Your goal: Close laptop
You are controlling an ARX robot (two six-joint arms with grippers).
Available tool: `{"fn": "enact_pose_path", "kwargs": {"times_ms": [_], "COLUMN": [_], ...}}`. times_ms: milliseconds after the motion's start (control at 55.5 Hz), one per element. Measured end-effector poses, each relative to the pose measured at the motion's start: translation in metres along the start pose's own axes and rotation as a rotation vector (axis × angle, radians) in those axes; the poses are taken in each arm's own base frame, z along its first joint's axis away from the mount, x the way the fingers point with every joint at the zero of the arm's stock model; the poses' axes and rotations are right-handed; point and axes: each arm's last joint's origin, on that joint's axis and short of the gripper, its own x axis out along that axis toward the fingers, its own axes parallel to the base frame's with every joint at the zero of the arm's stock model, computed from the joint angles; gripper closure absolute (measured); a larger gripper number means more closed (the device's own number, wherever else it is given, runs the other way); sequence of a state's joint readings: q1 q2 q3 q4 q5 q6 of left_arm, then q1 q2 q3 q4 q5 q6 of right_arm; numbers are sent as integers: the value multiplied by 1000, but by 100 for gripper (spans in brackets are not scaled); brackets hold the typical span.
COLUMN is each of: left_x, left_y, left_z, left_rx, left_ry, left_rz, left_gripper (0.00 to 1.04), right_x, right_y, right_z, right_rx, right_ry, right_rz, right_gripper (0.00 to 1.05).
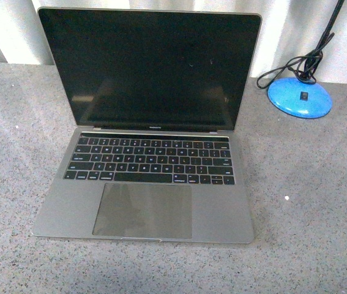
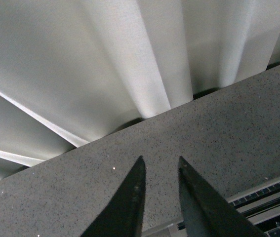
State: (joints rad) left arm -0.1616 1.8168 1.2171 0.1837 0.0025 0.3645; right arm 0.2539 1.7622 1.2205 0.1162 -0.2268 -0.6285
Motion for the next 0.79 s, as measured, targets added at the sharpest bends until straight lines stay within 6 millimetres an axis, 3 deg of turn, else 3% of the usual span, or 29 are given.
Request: {"fn": "enact_pose_path", "kwargs": {"times_ms": [54,126,793], "left_x": [2,6,22], "left_y": [-2,-4,-13], "left_z": [3,5,-10], "left_rx": [2,3,-19], "left_ry": [-3,-2,47], "left_rz": [-8,-21,-66], "left_gripper": [92,101,101], "right_x": [3,7,32], "right_y": [0,-2,14], "right_z": [1,3,-11], "right_rx": [-1,8,57], "right_ry": [-1,-1,23], "right_rz": [1,4,57], "right_gripper": [105,104,104]}}
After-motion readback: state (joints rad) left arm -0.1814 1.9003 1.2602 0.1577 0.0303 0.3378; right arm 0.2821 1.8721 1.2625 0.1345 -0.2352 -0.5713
